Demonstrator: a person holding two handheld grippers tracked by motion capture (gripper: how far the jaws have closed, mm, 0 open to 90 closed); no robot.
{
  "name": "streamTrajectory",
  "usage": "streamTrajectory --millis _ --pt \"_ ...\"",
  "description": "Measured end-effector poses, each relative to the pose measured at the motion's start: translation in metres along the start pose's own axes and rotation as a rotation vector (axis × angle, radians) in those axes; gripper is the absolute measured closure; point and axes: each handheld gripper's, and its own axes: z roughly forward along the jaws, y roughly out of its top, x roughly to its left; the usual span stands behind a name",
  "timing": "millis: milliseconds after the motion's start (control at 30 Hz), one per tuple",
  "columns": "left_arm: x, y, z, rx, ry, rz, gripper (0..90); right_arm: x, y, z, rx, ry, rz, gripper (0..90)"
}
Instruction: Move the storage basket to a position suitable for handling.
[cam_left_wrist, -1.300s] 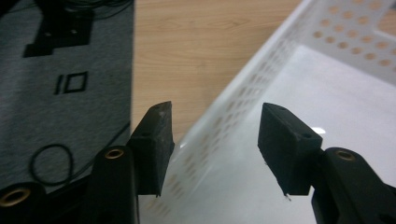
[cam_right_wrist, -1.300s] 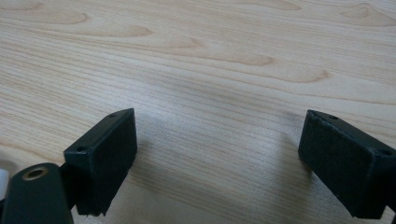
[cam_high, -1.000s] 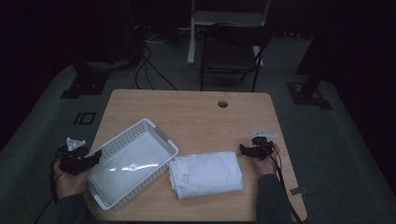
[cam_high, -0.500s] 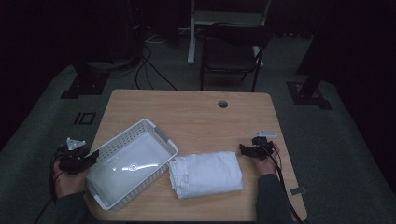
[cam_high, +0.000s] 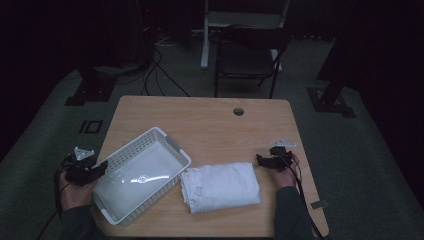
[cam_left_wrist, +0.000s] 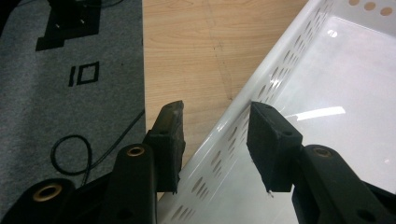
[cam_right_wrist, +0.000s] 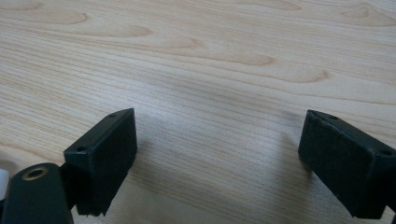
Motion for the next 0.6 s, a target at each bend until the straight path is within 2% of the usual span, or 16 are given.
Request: streamTrajectory --millis 433,600 --pt "0.002 0.005 0.005 -0.01 -0.024 -0.004 58.5 0.001 -0.001 -0.001 -0.001 -0.002 0.003 12.0" --pt "0.002 0.013 0.011 -0.007 -0.036 0.007 58.6 0.001 -0.001 -0.001 -0.001 -0.004 0.005 12.0"
